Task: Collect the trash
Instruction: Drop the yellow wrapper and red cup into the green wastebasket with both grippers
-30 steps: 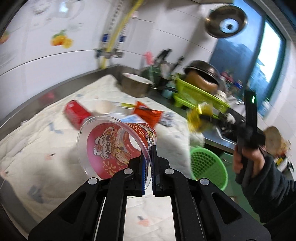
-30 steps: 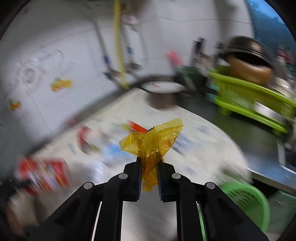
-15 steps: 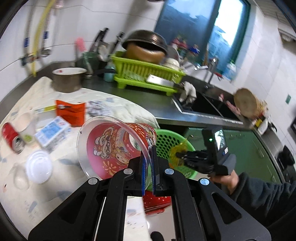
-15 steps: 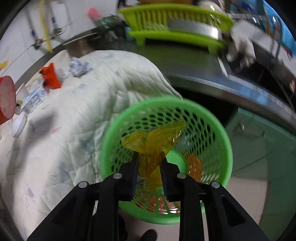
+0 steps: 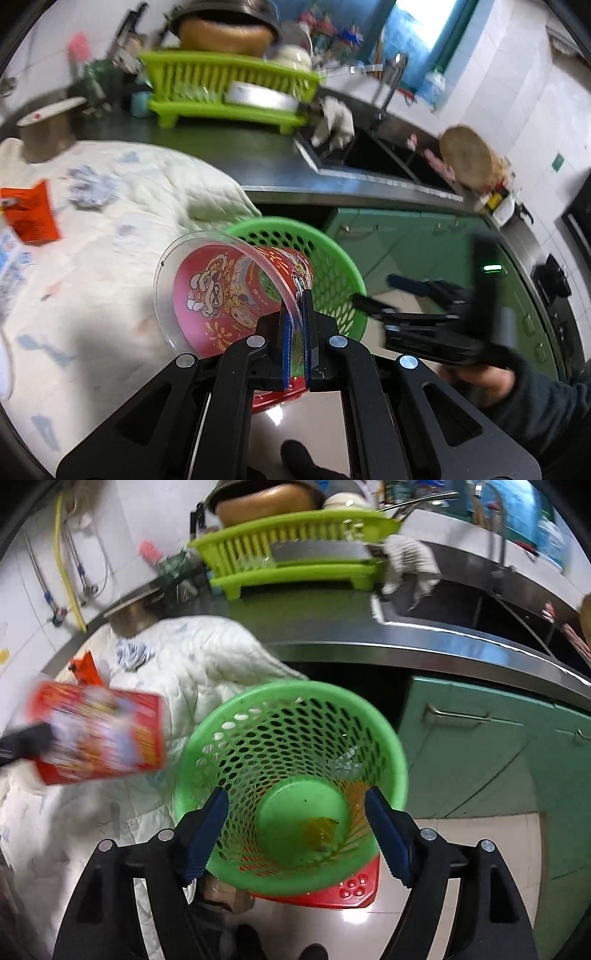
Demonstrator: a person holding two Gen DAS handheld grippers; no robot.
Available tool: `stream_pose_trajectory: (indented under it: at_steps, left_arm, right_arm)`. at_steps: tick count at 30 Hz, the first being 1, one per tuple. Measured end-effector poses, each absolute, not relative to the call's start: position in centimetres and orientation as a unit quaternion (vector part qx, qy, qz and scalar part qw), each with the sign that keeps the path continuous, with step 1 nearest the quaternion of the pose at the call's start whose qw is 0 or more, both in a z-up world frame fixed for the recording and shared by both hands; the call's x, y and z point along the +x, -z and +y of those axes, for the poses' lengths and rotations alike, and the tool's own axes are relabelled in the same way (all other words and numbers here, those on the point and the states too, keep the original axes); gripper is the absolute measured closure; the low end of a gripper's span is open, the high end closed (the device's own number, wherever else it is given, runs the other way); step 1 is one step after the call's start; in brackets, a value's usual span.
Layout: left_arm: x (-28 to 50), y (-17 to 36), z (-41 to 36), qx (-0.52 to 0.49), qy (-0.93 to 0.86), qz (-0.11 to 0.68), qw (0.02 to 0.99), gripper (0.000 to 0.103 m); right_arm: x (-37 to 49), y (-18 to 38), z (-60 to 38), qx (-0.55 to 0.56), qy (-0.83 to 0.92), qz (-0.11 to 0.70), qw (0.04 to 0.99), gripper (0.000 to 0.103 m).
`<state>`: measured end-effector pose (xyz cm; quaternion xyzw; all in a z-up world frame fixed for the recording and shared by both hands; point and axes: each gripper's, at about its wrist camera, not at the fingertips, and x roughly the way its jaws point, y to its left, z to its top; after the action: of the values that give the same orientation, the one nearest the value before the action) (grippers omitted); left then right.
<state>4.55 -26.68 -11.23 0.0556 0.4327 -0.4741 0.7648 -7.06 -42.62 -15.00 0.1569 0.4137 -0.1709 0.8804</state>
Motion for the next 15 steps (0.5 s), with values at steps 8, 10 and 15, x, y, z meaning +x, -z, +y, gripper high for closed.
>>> stream_pose_trajectory:
  at_steps: [8, 10, 15]
  left_arm:
    - [4.9, 17.3, -32.9, 0.077, 0.487, 0.497, 0.714, 0.099]
    - [5.0, 18.8, -33.8, 0.08, 0.477, 0.513, 0.709, 0.098]
    - [5.1, 21.3, -34.8, 0.054, 0.481, 0.546, 0.684, 0.097]
  right_arm:
    - [-10.7, 13.7, -43.7, 0.177, 0.194, 0.393, 0.881, 0.026]
    - [-11.1, 13.7, -43.9, 0.18, 0.198, 0.392, 0.88, 0.026]
    - [-12.0, 13.9, -44.4, 0.187, 0.202, 0.392, 0.878, 0.026]
